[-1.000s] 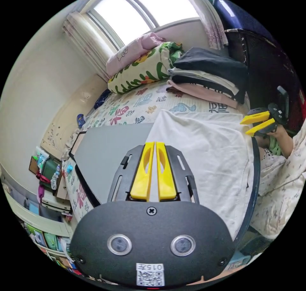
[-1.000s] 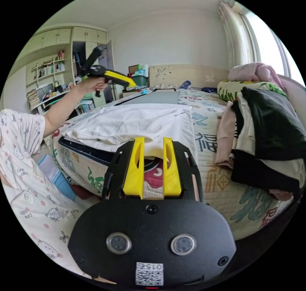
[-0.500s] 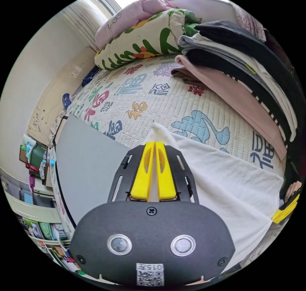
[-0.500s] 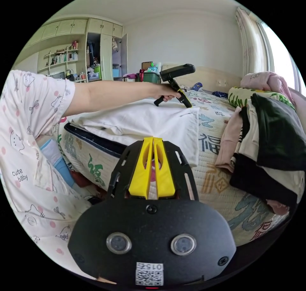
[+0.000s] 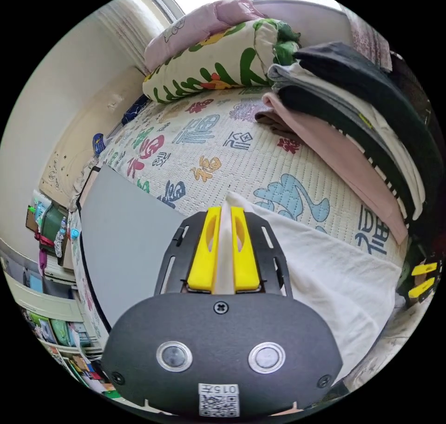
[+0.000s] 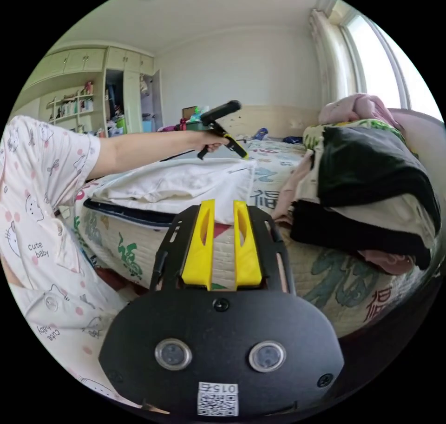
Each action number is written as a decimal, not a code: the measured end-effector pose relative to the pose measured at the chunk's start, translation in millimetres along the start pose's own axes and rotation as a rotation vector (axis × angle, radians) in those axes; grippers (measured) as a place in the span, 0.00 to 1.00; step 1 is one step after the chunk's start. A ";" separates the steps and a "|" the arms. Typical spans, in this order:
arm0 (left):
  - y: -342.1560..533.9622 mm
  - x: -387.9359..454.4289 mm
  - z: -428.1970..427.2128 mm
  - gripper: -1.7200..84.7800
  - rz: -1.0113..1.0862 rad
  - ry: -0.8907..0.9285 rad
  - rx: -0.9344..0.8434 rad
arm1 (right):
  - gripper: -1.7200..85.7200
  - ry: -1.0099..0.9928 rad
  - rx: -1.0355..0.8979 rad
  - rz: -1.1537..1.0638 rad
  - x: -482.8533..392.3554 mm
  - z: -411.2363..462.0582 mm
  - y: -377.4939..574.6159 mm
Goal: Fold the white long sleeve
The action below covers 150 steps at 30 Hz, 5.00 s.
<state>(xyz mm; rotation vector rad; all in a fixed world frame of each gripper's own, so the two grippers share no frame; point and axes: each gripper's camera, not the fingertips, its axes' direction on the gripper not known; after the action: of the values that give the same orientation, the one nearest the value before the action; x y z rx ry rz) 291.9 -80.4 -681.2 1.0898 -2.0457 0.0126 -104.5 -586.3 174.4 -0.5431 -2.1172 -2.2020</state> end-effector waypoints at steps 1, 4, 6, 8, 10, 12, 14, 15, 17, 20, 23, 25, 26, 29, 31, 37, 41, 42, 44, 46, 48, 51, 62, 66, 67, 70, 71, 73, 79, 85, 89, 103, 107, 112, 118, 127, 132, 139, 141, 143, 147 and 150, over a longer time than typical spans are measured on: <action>1.0 -10.1 -7.7 0.09 -0.037 0.035 0.032 | 0.12 0.023 0.000 0.047 13.1 -3.1 1.0; 0.3 -29.1 -11.0 0.13 -0.131 0.156 0.068 | 0.14 -0.025 -0.052 0.151 39.4 0.9 1.8; -2.4 -28.1 -2.1 0.14 -0.148 0.201 0.060 | 0.13 -0.064 -0.079 0.158 41.9 4.7 1.2; -8.2 -17.3 21.1 0.14 -0.137 0.221 -0.004 | 0.12 -0.088 -0.106 0.127 35.0 8.3 -1.4; -12.2 -3.4 43.2 0.14 -0.093 0.200 -0.087 | 0.09 -0.080 -0.099 0.116 29.6 8.9 -3.0; -12.6 10.2 55.3 0.12 -0.046 0.170 -0.118 | 0.07 -0.073 -0.085 0.128 28.0 10.2 -3.4; -11.2 18.4 56.0 0.07 -0.022 0.152 -0.134 | 0.04 -0.107 -0.042 0.175 33.5 1.5 -2.9; -10.2 19.9 55.7 0.06 -0.021 0.146 -0.138 | 0.04 -0.120 -0.021 0.191 35.5 -2.6 -2.2; -4.5 26.6 52.6 0.04 -0.012 0.106 -0.138 | 0.03 -0.123 0.072 0.246 41.3 -23.4 1.2; 3.6 32.9 38.1 0.03 -0.040 0.083 -0.073 | 0.02 -0.108 0.129 0.252 40.7 -48.2 -0.7; 10.9 36.9 10.2 0.03 -0.100 0.108 0.052 | 0.02 -0.023 0.204 0.240 35.4 -81.1 -7.3; 15.9 38.2 -14.2 0.03 -0.147 0.150 0.154 | 0.02 0.025 0.271 0.230 31.7 -106.6 -14.5; 20.8 38.6 -33.3 0.03 -0.175 0.183 0.226 | 0.02 0.057 0.315 0.214 27.4 -125.2 -21.7; 42.8 33.9 -87.9 0.03 -0.209 0.247 0.396 | 0.02 0.083 0.439 0.148 4.4 -170.5 -41.9; 67.3 22.8 -118.5 0.03 -0.239 0.290 0.491 | 0.02 0.033 0.493 0.078 -19.1 -189.6 -55.3; 211.4 -37.2 -163.5 0.03 -0.357 0.340 0.660 | 0.02 -0.490 0.432 -0.197 -118.3 -160.5 -95.4; 338.2 -78.0 -131.2 0.03 -0.462 0.306 0.605 | 0.02 -0.745 0.205 -0.247 -201.0 -65.2 -104.6; 354.9 -81.9 -121.9 0.03 -0.474 0.303 0.587 | 0.02 -0.768 0.171 -0.251 -213.2 -50.6 -103.2; 409.5 -89.9 -70.2 0.03 -0.508 0.280 0.464 | 0.02 -0.810 0.039 -0.251 -258.0 6.4 -94.1; 439.0 -90.4 -24.4 0.03 -0.560 0.253 0.324 | 0.02 -0.804 -0.060 -0.252 -286.6 45.1 -86.6; 461.3 -83.5 10.3 0.03 -0.589 0.251 0.260 | 0.02 -0.817 -0.168 -0.257 -310.6 78.3 -80.3; 479.7 -64.9 32.5 0.03 -0.587 0.275 0.291 | 0.02 -0.832 -0.279 -0.230 -334.6 116.6 -70.2; 469.8 19.1 59.3 0.03 -0.361 0.087 0.164 | 0.03 -0.867 -0.304 -0.286 -386.3 145.5 -74.6; 461.6 45.4 86.4 0.03 -0.302 0.071 0.101 | 0.04 -0.824 -0.315 -0.294 -403.8 159.1 -70.4; 458.9 53.7 90.4 0.04 -0.285 0.061 0.099 | 0.05 -0.827 -0.315 -0.286 -405.7 159.6 -72.1; 459.4 73.2 98.5 0.04 -0.256 0.043 0.093 | 0.10 -0.951 -0.341 -0.318 -409.1 153.9 -75.9; 462.9 80.8 100.9 0.05 -0.235 0.040 0.089 | 0.10 -1.021 -0.371 -0.342 -411.0 151.2 -75.5; 468.6 91.7 106.6 0.06 -0.175 0.011 0.082 | 0.10 -1.045 -0.387 -0.359 -410.3 144.5 -77.4; 498.7 63.8 120.1 0.09 -0.338 0.120 0.186 | 0.11 -0.715 -0.214 -0.410 -376.4 91.5 -131.3; 520.8 41.3 117.7 0.18 -0.443 0.392 0.388 | 0.17 -0.290 -0.131 -0.334 -322.7 94.2 -212.2; 514.1 33.2 161.8 0.24 -0.416 0.653 0.328 | 0.18 -0.362 -0.214 0.025 -232.1 162.7 -260.6; 507.2 2.1 227.6 0.25 -0.507 0.755 0.232 | 0.17 -0.432 -0.601 0.281 -163.7 330.1 -310.1; 509.7 -15.4 233.0 0.22 -0.536 0.790 0.234 | 0.15 -0.461 -0.595 0.265 -174.9 344.2 -321.8; 509.5 -37.4 238.2 0.15 -0.566 0.859 0.222 | 0.13 -0.533 -0.584 0.312 -174.6 348.5 -323.9; 496.0 -45.5 209.6 0.09 -0.478 0.836 0.206 | 0.11 -0.488 -0.519 0.272 -191.3 305.8 -316.7; 496.4 -22.4 20.3 0.07 -0.264 0.707 0.604 | 0.09 -0.415 -0.245 0.075 -242.7 91.1 -301.4; 461.0 19.9 -108.8 0.07 -0.058 0.646 0.730 | 0.09 -0.286 -0.119 -0.020 -262.3 -40.8 -287.5; 364.5 72.6 -253.3 0.07 0.164 0.592 0.890 | 0.09 0.016 0.136 -0.114 -273.7 -224.5 -258.4; 337.8 83.4 -273.9 0.07 0.205 0.602 0.933 | 0.09 0.115 0.178 -0.129 -276.2 -259.4 -254.0; 298.0 91.9 -293.6 0.07 0.235 0.612 0.982 | 0.10 0.244 0.217 -0.142 -276.5 -295.6 -252.4; 230.3 87.0 -307.7 0.07 0.221 0.683 1.026 | 0.10 0.417 0.259 -0.147 -265.6 -321.5 -259.8; 169.3 74.3 -301.7 0.07 0.164 0.707 1.024 | 0.10 0.542 0.243 -0.149 -238.2 -310.0 -270.2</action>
<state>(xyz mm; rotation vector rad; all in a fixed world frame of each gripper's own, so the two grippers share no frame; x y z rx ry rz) 344.4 81.0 -370.7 1.2149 -1.4086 1.4382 -21.9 -920.4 -153.4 0.2125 -2.1119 -1.8283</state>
